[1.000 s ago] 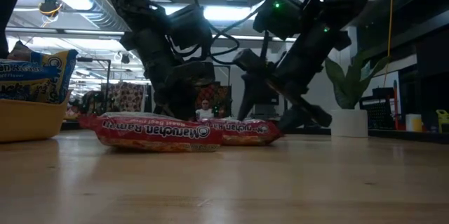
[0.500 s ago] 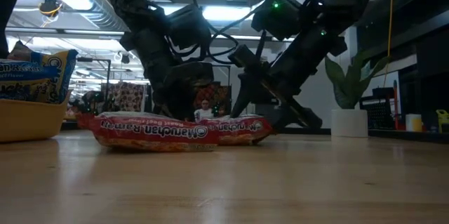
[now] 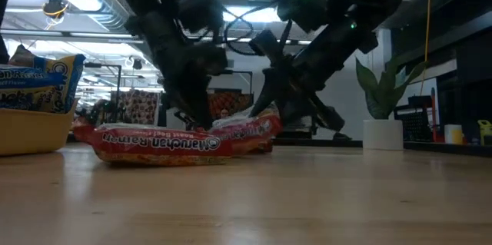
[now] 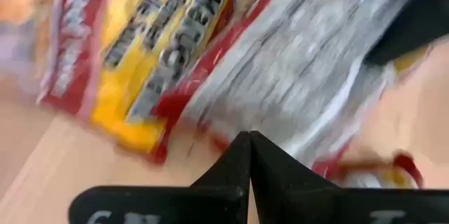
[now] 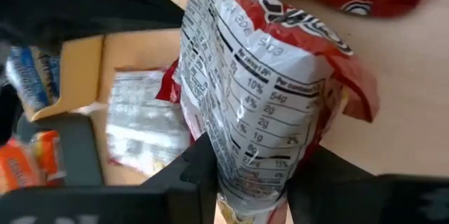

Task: Sort Maruchan noodles
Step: Put the red noodle pack into the black bin

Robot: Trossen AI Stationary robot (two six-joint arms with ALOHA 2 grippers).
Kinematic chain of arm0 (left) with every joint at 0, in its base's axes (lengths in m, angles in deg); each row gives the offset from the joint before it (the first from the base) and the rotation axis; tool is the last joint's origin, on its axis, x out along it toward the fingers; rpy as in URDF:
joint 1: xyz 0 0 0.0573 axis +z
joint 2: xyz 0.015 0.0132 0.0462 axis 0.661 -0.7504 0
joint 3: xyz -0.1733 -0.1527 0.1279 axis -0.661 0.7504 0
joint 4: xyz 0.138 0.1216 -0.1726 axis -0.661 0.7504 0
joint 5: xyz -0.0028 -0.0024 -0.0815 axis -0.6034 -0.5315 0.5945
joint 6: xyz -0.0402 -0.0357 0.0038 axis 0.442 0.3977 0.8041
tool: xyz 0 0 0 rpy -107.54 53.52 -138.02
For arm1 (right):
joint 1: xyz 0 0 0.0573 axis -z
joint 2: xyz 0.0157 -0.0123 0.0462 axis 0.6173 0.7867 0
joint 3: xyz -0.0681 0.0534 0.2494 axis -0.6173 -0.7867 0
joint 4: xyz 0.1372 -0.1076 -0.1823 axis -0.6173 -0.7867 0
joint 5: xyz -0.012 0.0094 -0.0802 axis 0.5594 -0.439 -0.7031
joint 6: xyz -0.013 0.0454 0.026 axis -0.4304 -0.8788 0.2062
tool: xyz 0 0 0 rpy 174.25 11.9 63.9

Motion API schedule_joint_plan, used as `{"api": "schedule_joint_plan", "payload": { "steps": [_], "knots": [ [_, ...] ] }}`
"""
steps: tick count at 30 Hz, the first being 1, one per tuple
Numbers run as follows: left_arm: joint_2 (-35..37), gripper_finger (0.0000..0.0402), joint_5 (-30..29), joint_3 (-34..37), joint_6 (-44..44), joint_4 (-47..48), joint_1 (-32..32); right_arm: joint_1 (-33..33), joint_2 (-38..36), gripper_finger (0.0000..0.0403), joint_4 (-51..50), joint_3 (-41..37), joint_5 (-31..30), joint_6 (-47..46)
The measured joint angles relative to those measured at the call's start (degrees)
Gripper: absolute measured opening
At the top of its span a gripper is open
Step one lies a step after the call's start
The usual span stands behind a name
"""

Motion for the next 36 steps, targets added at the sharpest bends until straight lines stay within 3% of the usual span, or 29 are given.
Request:
{"api": "schedule_joint_plan", "payload": {
  "steps": [6, 12, 18, 21, 27, 32, 36],
  "knots": [
    [5.93, 0.0000, 0.15, -0.01, 0.27, 1.42, 0.89, -0.04, -3.28, 0.0110, -0.88, 0.61, 3.22, 0.39],
    [14.85, 0.0000, -0.24, -0.10, 1.42, 3.09, 2.56, -0.04, -10.39, 0.0110, -8.25, 0.60, 10.17, 4.52],
    [23.63, 0.0000, -0.22, -0.13, 1.51, 4.48, 3.58, -1.11, -22.29, 0.0110, -22.96, 0.55, 23.34, 11.53],
    [26.88, 0.0000, -0.17, 0.00, 1.49, 5.64, 3.62, -3.61, -29.60, 0.0110, -34.84, 0.55, 26.12, 13.01],
    [30.91, 0.0000, -0.26, 0.07, 1.48, 7.03, 3.61, -16.22, -41.86, 0.0110, -55.89, 0.48, 18.33, 4.83],
    [31.30, 0.0000, -0.31, -0.07, 1.25, 5.62, 3.61, -29.29, -47.28, 0.0110, -59.93, 0.42, 12.68, -9.05],
    [31.22, 0.0000, -0.70, 0.01, 1.04, 5.50, 3.61, -39.35, -47.10, 0.0110, -63.73, 0.31, 11.64, -16.82]
  ]
}}
